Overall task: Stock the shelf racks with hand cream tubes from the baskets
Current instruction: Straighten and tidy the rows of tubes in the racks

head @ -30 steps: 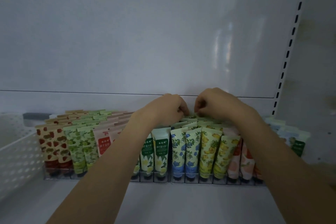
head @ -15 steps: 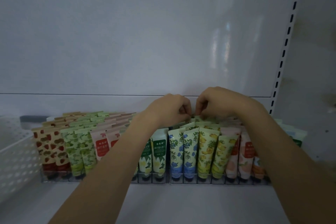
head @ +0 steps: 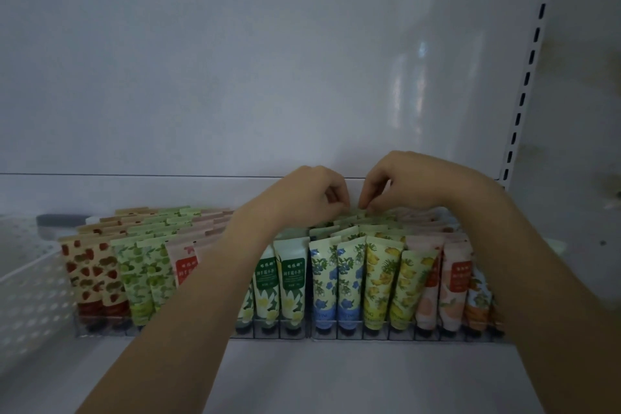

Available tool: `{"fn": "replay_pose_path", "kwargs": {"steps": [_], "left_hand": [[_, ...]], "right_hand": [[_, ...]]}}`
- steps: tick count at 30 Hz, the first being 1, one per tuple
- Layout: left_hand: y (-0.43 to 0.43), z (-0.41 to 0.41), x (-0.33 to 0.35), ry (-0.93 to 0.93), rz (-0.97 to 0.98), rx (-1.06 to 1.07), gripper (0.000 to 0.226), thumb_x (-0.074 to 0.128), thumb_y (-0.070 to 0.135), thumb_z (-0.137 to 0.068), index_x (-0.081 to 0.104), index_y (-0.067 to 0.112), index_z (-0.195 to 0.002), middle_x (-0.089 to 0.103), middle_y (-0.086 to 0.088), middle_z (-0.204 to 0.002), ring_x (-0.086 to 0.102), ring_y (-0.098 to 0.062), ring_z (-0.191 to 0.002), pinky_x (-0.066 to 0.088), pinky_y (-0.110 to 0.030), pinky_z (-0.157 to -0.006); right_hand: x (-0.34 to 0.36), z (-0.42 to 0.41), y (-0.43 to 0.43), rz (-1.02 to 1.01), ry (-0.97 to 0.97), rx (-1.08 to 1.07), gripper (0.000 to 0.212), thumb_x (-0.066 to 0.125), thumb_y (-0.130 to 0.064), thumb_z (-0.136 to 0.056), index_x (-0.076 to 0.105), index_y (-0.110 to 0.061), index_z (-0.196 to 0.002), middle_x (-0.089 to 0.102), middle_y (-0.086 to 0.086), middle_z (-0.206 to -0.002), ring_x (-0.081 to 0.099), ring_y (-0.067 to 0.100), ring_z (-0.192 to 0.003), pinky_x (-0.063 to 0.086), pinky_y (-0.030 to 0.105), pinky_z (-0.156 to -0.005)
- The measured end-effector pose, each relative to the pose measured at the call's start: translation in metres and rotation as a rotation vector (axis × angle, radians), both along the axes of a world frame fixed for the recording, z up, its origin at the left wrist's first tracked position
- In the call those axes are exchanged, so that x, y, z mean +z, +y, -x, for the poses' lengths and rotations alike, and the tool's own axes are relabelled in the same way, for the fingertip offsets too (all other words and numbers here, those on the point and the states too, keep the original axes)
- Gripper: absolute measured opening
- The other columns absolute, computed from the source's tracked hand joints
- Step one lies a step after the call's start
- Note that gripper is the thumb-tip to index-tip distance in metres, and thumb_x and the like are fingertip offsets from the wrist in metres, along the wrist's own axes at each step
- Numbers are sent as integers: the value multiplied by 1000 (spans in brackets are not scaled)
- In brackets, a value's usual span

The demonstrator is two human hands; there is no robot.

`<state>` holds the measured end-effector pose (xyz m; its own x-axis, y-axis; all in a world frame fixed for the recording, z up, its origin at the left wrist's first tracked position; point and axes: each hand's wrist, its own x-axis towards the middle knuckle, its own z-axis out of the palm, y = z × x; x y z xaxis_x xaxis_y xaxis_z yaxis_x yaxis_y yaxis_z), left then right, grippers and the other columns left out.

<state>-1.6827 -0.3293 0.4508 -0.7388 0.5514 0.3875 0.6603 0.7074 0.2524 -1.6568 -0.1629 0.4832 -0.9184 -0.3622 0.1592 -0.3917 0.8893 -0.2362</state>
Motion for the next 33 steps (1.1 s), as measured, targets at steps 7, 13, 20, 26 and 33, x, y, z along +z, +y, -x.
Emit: {"fn": "replay_pose_path", "kwargs": {"steps": [7,13,20,26,33], "left_hand": [[0,-7,5,-119,87,-99,7,67,23,-83,72,19,-83,55,23,-61,48,17,-52,33,0,-50],[2,-5,2,-91,112,-81,9,65,20,-83,72,18,-90,54,22,-66,47,21,-53,34,2,-52],[4,-7,2,-75,114,-112,13,62,16,-85,72,16,-93,54,21,-69,46,21,-51,33,1,-51],[-2,-16,16,-112,58,-137,9,69,26,-81,66,22,-74,53,19,-59,46,12,-45,32,-2,-46],[6,-21,12,-202,154,-114,13,70,30,-80,68,18,-76,52,24,-42,46,7,-42,31,-4,-43]], "right_hand": [[-7,-2,-9,-125,-96,-28,18,72,-17,-76,64,-31,-69,59,-15,-70,51,1,-66,39,19,-58],[2,-7,-5,-128,-56,-4,22,70,-18,-78,62,-34,-66,62,-11,-76,51,3,-63,38,19,-57],[0,-11,-10,-138,-91,-16,18,70,-18,-78,63,-32,-69,59,-14,-72,51,2,-65,39,19,-60],[10,-27,-5,-164,-183,-49,8,76,-34,-71,69,-30,-72,65,-11,-74,56,6,-71,44,21,-64],[8,-29,-11,-256,-226,-73,19,75,-25,-74,61,-31,-63,58,-16,-62,52,2,-64,41,20,-59]]}}
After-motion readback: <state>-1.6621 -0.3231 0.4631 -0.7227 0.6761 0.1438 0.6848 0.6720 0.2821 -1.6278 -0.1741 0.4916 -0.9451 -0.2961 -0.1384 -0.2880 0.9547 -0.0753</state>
